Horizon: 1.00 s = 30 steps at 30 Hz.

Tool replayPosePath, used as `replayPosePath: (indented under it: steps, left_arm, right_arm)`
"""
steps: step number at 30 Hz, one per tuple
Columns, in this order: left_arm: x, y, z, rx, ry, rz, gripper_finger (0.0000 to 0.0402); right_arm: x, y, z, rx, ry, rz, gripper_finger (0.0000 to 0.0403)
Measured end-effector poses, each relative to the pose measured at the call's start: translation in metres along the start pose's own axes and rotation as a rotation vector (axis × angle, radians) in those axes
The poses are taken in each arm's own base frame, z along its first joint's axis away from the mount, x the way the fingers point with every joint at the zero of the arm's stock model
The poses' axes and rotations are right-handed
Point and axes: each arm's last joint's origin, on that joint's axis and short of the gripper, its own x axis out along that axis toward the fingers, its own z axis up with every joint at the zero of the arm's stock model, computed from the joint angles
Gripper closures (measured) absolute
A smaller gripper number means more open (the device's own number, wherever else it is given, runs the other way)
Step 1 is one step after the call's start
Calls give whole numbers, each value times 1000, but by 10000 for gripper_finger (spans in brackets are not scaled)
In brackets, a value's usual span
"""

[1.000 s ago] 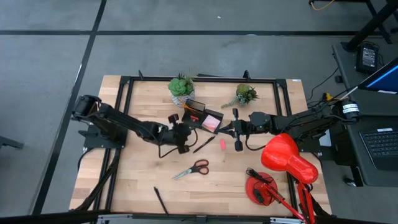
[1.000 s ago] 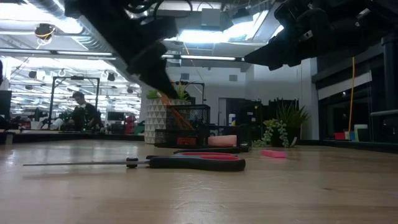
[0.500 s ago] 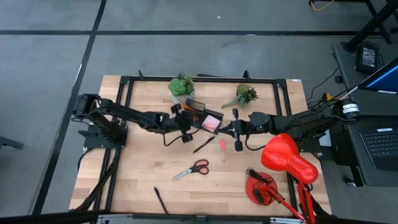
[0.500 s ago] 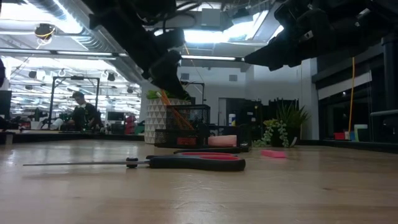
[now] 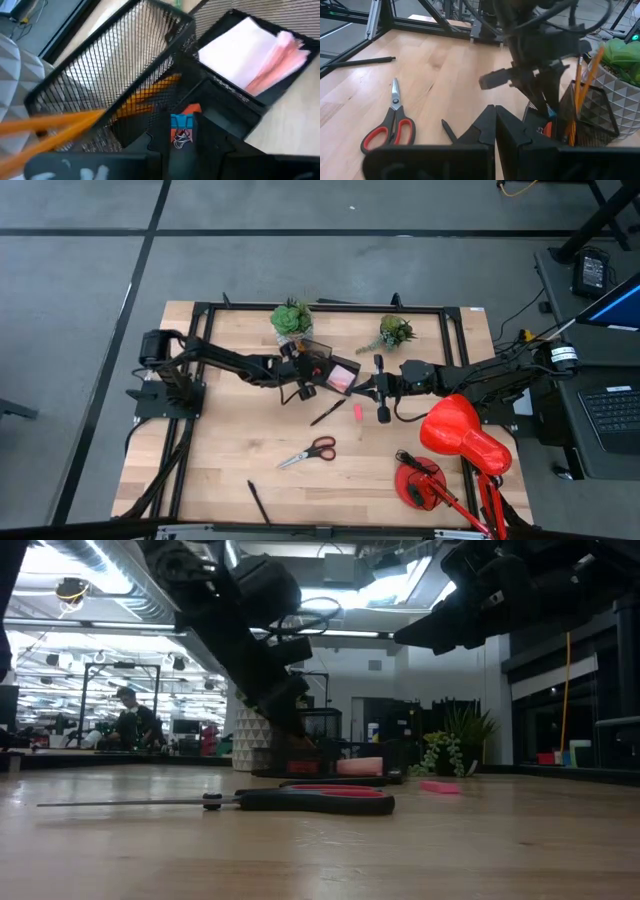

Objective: Pick and place office supplies into organizer
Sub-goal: Put the blue binder clip into the black desk organizer

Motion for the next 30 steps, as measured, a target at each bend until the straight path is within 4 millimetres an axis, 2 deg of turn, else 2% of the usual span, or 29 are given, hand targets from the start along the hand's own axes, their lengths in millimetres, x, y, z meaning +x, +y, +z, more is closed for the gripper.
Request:
replayPosePath:
  steps: [7,22,30]
  left_arm:
    - [6,5,-2,-20,30,-92,340]
    - [6,5,-4,-50,55,-79,339]
    - [6,5,-4,-75,52,-61,298]
  right_arm:
    - [0,0,0,0,1,0,391]
    - [0,0,0,-3,2,0,391]
    - [0,0,0,-2,2,0,391]
